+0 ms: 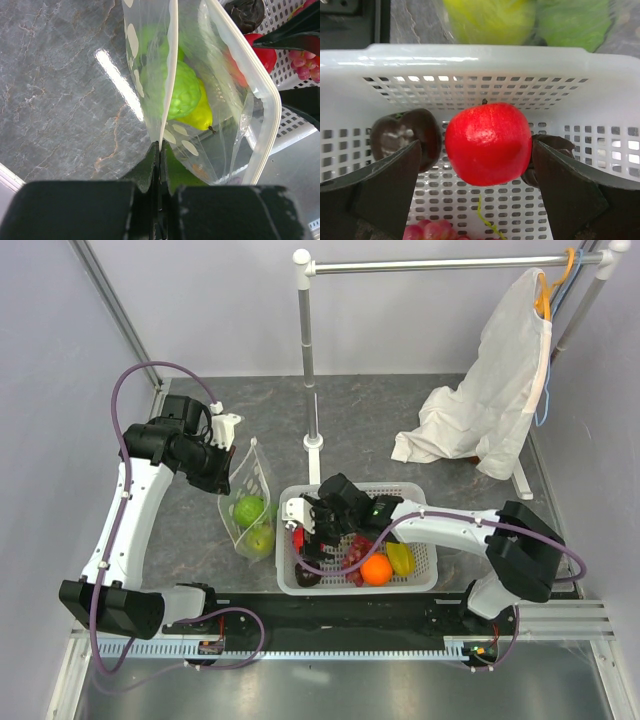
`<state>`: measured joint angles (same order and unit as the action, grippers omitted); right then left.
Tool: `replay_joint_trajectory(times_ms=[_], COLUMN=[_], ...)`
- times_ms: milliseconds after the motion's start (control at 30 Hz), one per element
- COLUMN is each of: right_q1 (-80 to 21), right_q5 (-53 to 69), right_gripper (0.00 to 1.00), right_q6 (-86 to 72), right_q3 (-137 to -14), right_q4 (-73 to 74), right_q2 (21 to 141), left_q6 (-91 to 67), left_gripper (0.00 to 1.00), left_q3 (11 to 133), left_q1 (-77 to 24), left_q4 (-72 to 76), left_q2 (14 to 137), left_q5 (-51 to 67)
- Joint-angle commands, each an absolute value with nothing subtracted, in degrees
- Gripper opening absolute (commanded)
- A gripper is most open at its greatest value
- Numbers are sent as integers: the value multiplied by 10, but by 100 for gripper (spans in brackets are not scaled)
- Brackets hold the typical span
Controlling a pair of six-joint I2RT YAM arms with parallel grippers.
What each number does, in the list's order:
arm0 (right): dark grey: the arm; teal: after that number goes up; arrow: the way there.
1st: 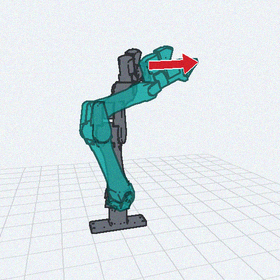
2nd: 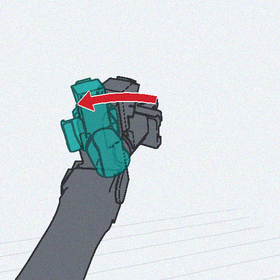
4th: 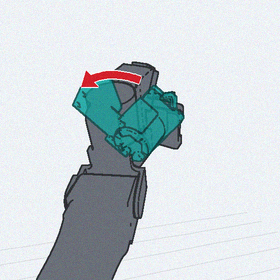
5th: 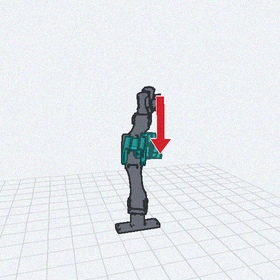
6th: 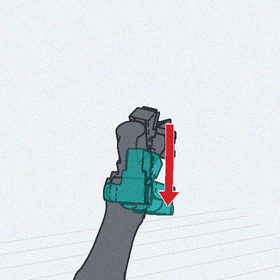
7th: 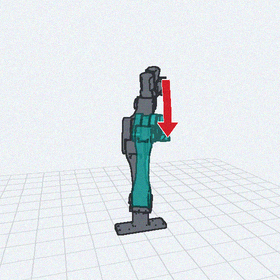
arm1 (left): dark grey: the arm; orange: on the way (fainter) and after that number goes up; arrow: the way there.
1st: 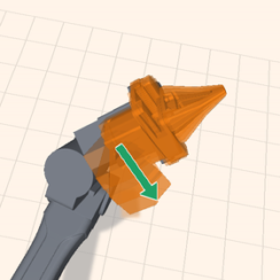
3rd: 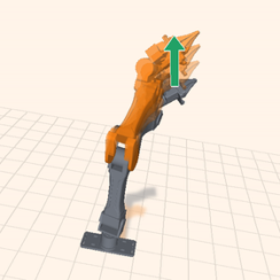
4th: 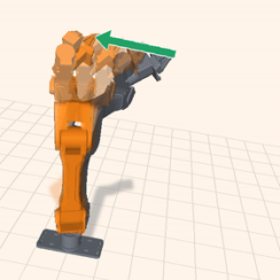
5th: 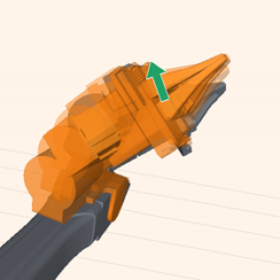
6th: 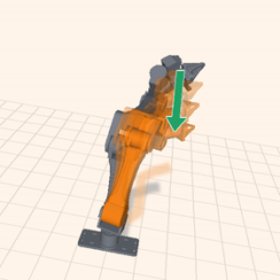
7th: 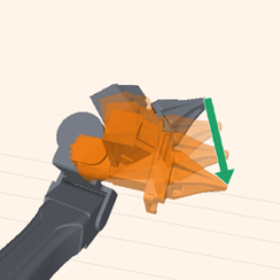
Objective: Place the food in the zip-top bag and seal the zipper
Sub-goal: Pick up the fake fruit from the bin, then place the fake fruit in the zipper food storage bag.
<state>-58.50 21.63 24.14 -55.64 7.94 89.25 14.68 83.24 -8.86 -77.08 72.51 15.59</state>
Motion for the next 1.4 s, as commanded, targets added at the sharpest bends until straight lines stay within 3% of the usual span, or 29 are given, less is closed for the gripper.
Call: replay_joint_trajectory(times_ms=[0,467,567,700,733,1033,1367], right_q1=[-587,-587,-586,-581,-578,-560,-578], right_q5=[217,180,174,159,154,201,233], right_gripper=[98,93,80,50,48,48,48], right_q6=[292,302,295,259,251,155,69], right_q3=[-574,-603,-608,-617,-621,-744,-953], right_q4=[68,101,115,144,151,203,131], right_q2=[913,975,951,897,875,787,930], left_q6=[163,165,164,165,165,166,160], left_gripper=[2,2,2,2,2,2,2], left_q3=[847,840,838,838,838,841,855], left_q1=[-91,-91,-91,-91,-91,-91,-91], left_q4=[-814,-816,-814,-814,-814,-815,-816], left_q2=[723,716,716,715,715,716,720], left_q5=[165,160,159,161,161,163,164])
